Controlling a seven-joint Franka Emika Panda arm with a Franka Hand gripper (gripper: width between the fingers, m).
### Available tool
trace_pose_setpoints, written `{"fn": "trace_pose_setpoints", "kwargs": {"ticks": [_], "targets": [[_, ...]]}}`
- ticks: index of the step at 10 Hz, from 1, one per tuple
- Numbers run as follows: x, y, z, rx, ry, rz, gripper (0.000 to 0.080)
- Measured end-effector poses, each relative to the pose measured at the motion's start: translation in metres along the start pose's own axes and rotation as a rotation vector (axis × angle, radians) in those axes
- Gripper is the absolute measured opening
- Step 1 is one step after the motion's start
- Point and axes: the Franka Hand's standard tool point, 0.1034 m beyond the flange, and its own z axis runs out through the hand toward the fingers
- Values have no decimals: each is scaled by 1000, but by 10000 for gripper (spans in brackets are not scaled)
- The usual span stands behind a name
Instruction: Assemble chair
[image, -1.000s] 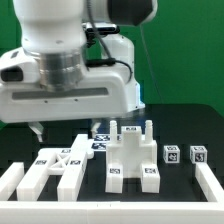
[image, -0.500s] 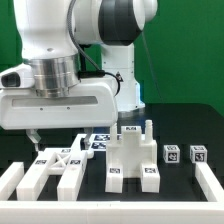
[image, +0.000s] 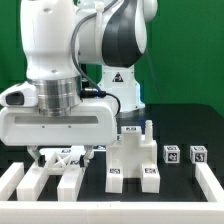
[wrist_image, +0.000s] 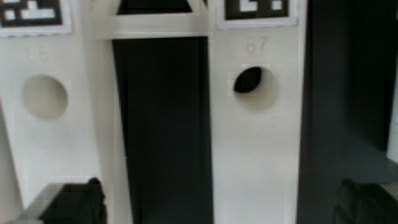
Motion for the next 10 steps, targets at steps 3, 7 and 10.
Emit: {"fn": "trace_pose_setpoints", "kwargs": {"ticks": [3,7,10], "targets": [[-5,-5,14,1,-22,-6,649],[-10,-7,28,-4,-37,-10,649],[-10,-7,30,-5,-39,-8,526]]}}
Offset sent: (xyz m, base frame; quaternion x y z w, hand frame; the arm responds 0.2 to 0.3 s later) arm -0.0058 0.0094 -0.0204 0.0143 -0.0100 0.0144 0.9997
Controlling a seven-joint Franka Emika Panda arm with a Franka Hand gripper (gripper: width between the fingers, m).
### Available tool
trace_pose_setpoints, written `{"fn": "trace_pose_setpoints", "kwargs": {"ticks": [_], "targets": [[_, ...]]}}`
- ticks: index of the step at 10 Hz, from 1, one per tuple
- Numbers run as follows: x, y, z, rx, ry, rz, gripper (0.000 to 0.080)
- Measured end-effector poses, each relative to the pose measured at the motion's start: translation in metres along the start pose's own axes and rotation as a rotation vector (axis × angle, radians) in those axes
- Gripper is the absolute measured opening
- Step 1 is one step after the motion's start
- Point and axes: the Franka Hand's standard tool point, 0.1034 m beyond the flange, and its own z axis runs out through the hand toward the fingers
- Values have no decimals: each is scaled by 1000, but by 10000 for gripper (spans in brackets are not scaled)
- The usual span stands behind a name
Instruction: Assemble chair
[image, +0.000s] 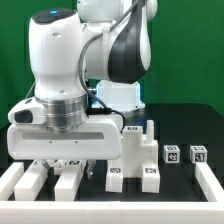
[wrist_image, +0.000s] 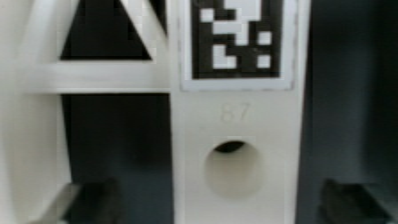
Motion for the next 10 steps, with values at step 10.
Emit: {"fn": "trace_pose_setpoints", "kwargs": {"ticks": [10], "targets": [[3,1,-13,-9,-8,16,284]]}}
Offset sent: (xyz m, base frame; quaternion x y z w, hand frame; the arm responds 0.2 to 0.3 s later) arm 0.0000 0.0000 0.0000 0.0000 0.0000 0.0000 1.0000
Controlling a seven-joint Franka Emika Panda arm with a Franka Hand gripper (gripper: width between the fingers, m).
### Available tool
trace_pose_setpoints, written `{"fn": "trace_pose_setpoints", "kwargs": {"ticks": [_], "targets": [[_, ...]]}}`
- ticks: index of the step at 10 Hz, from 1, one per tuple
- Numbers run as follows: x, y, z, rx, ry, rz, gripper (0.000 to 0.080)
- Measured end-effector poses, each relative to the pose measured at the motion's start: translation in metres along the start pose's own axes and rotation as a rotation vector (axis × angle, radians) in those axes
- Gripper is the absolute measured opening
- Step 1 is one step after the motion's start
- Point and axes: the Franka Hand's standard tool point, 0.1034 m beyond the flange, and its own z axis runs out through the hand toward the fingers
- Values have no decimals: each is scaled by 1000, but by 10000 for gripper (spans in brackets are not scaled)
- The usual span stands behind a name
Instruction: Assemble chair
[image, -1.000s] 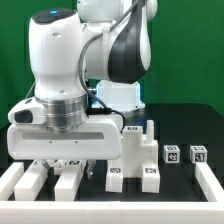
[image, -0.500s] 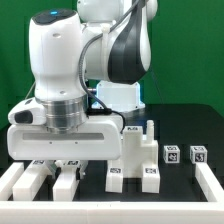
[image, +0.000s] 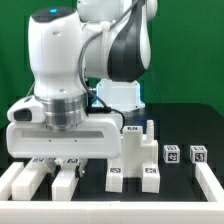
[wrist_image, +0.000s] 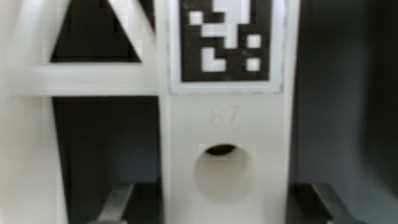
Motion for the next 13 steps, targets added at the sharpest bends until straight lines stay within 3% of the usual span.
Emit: {"fn": "trace_pose_setpoints", "kwargs": {"ticks": [2,4,7,8,9,10,13], "targets": [[0,3,-39,0,-8,6,285],[-6,0,-89,36,-2,36,285],[-22,-28,-127,77,15,98,285],[-29,-50,-133,86,25,122,285],[-34,-69,-128,84,34,131,285],[-35,-73,-111,70,37,141,285],[-35,-74,-105,67,24,135,285]]}}
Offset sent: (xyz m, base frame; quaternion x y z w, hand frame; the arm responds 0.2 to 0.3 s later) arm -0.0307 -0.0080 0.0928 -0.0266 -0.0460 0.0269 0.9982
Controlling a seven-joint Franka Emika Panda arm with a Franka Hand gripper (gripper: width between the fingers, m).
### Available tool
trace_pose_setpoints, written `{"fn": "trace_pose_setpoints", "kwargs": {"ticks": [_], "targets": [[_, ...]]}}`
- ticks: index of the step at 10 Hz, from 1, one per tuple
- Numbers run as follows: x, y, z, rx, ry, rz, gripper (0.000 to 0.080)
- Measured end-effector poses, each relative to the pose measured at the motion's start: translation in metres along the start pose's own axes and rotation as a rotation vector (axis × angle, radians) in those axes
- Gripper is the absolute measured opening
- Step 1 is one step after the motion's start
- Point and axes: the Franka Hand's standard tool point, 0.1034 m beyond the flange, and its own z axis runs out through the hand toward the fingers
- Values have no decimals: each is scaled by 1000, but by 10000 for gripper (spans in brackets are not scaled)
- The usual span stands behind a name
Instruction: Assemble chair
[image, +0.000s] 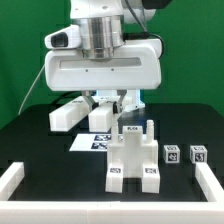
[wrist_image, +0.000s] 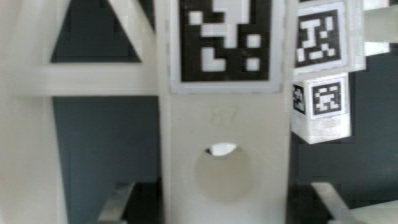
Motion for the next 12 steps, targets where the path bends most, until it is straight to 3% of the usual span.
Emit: {"fn": "trace_pose_setpoints", "kwargs": {"ticks": [1,2,4,5,6,9,11,12], "targets": [[-4,-15,0,-32,4,-38,285],[-10,-38,-7,-38,-4,-94,285],[-19,-56,-18,-32,-14,-110,285],[-18,-64,-22,-17,2,-121,285],[-14,-54,-16,28,41,-77,285],[-19,-52,-12,15,24,-71,285],[-29,-75,-10,-37,26,-144,285],[-32,-85,-10,-46,24,-174,285]]}}
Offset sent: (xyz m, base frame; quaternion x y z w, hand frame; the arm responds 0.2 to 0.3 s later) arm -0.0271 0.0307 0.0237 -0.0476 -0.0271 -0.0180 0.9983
